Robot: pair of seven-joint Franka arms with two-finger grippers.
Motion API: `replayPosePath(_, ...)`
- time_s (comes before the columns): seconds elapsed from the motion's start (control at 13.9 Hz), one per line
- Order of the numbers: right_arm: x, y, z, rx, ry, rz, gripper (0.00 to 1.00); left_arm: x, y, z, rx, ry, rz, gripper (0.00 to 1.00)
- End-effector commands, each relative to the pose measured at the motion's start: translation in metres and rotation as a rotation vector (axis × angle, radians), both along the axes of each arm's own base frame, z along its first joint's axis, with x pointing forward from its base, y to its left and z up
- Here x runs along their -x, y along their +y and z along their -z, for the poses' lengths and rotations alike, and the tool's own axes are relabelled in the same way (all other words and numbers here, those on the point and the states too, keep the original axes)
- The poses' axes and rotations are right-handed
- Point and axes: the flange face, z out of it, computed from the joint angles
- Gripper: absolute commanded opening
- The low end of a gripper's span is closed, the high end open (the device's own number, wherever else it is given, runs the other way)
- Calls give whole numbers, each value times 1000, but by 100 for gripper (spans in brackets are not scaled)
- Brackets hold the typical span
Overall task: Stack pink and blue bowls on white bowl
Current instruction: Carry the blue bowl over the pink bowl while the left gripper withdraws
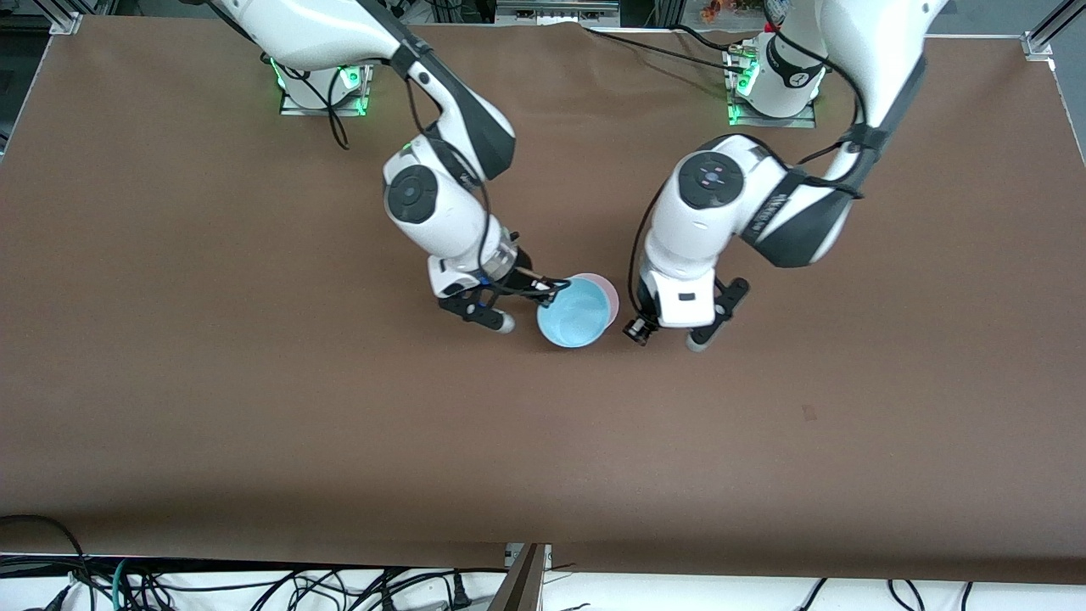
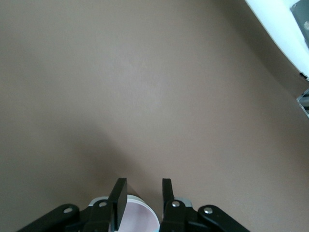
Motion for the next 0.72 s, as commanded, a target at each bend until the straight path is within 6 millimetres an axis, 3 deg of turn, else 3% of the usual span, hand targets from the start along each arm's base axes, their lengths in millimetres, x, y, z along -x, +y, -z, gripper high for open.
replayPosePath(0.0, 1, 17, 17, 20, -38, -20, 0, -36, 49, -41, 43, 53, 32, 39)
replayPosePath(0.22, 14, 28, 32, 84, -74, -97, 0, -64, 122, -89, 67, 76, 82, 43)
replayPosePath(0.36, 18, 32, 39, 92, -71, -110, 0, -75, 187, -117, 90, 106, 130, 47)
replayPosePath(0.57, 21, 32, 47, 118, -80, -139, 0, -78, 265, -141, 63, 114, 305, 48)
replayPosePath(0.65, 22, 33, 49, 121, -81, -145, 0, -77, 281, -148, 56, 121, 361, 50)
